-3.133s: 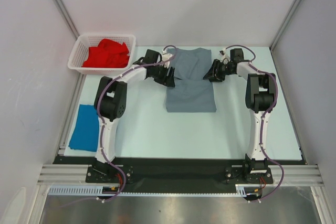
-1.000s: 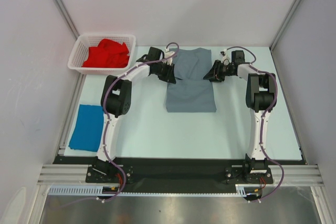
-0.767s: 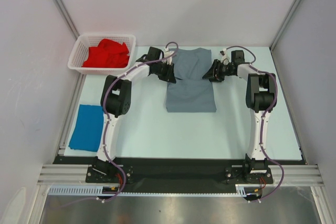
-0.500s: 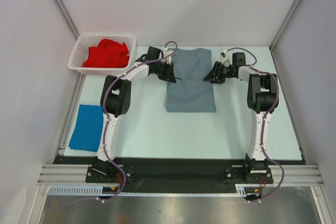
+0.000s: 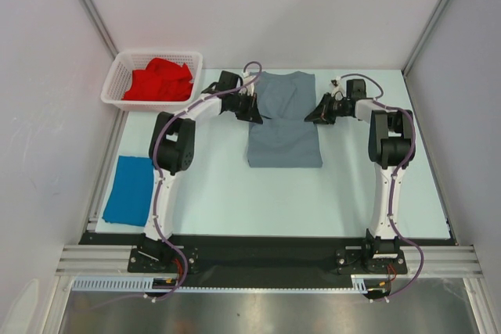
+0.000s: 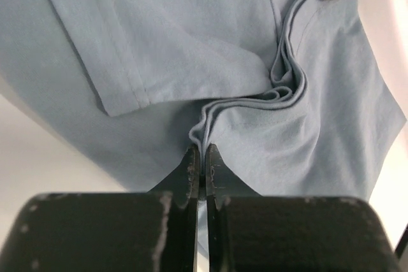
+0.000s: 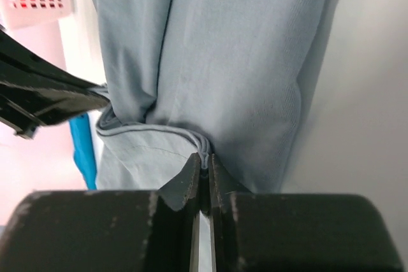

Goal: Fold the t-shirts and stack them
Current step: Fold the tshirt

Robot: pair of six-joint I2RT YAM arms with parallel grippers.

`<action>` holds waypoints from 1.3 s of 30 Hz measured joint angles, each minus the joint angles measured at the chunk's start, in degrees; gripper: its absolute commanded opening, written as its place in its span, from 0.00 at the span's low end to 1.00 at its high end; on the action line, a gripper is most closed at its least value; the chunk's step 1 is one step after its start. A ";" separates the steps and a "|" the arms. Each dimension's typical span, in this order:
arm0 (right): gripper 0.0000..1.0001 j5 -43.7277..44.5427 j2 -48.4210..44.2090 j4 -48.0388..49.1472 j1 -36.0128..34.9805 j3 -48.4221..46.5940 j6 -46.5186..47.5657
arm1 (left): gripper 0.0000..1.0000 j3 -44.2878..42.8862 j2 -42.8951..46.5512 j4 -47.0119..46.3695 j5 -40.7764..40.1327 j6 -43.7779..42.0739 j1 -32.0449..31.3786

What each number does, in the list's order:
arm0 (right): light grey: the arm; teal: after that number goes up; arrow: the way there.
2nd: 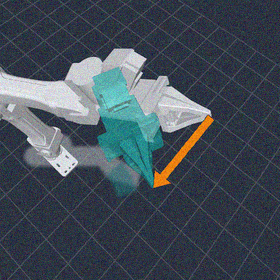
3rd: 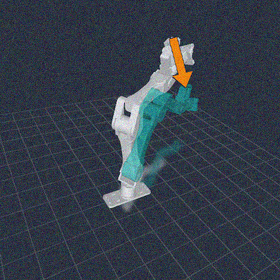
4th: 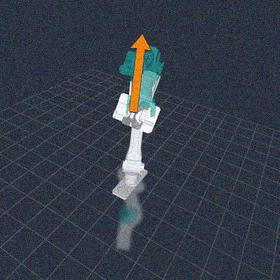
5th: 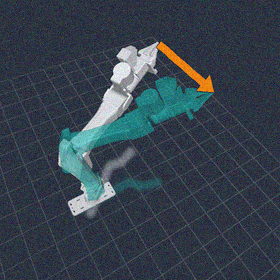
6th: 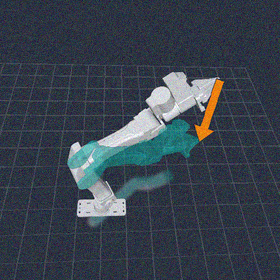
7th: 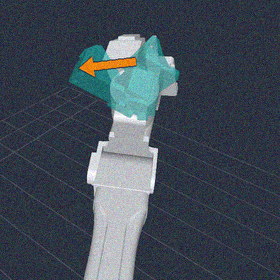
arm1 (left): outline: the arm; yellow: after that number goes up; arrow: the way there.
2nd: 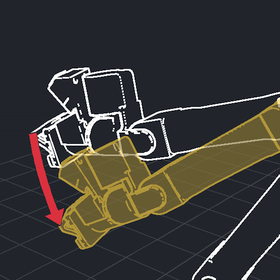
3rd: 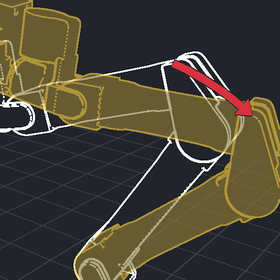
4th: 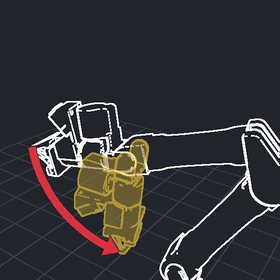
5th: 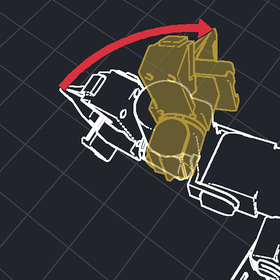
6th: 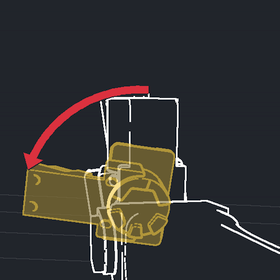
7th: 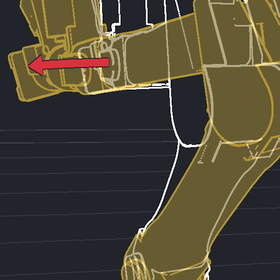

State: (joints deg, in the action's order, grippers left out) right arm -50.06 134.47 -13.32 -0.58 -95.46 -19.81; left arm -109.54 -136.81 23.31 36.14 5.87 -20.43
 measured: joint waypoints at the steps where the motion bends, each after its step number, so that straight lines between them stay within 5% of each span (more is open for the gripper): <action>1: 0.01 -0.02 0.00 0.48 0.00 0.15 -1.20 | 0.00 0.81 0.26 -0.55 0.11 0.74 0.04; 17: 0.00 -3.50 -15.65 3.13 0.04 16.90 -11.65 | 0.00 27.98 23.54 -11.72 3.91 13.51 0.20; 33: 0.00 -1.81 -38.40 -8.02 -0.68 40.48 -5.75 | 0.00 59.30 46.88 -19.67 4.26 22.95 -8.55; 39: 0.00 -1.14 -46.62 -10.43 -1.49 49.05 -4.87 | 0.00 64.76 54.62 -19.85 2.60 25.38 -9.75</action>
State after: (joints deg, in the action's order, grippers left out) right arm -51.20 87.85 -23.75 -2.07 -46.41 -24.69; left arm -44.77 -82.19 3.46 38.74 31.24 -30.17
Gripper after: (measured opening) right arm 0.086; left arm 0.027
